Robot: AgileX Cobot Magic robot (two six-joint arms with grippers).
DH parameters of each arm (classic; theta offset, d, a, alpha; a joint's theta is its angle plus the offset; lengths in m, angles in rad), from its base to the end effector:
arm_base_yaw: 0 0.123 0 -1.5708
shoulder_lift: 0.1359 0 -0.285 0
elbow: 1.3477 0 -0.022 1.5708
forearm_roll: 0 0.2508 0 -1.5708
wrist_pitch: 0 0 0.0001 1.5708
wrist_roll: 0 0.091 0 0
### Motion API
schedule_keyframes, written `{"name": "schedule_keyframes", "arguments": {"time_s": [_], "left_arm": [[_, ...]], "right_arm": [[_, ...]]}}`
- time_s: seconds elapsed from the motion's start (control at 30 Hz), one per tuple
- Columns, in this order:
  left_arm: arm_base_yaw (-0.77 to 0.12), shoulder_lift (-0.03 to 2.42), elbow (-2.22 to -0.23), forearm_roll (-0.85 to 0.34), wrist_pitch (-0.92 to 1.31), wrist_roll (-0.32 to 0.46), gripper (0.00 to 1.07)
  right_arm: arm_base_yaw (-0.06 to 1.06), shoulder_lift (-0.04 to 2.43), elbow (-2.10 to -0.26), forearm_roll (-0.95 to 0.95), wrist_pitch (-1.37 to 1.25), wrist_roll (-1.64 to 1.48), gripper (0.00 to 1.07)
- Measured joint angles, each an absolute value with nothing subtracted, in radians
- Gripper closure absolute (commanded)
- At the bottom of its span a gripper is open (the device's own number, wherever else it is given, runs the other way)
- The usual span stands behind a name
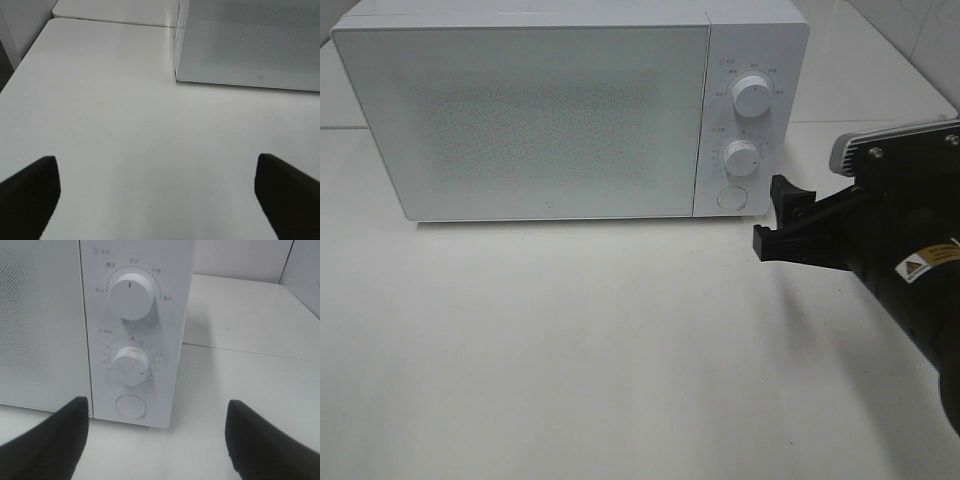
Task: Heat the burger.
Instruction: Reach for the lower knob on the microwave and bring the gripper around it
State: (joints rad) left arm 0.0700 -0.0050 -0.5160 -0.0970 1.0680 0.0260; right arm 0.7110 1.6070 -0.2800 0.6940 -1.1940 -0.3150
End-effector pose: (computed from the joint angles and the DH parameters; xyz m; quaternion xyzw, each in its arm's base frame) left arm -0.0075 -0.0083 0.2814 -0.0161 0.8485 -0.0231 0.5285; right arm 0.2047 0.1049 0.1631 -0.0646 0.7441 -0.0117 0.6648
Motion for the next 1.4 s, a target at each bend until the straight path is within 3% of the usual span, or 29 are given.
{"name": "schedule_keyframes", "arguments": {"time_s": [0.2,0.77,1.4], "left_arm": [[0.070,-0.005,-0.516,-0.096,1.068,0.026,0.09],[0.070,-0.005,-0.516,-0.096,1.068,0.026,0.09],[0.070,-0.005,-0.516,-0.096,1.068,0.026,0.09]], "right_arm": [[0.779,1.683,-0.365,0.755,-1.203,-0.318,0.33],[0.786,1.855,-0.562,0.840,-1.211,-0.321,0.33],[0.625,2.040,-0.741,0.712,-1.207,-0.304,0.33]]}}
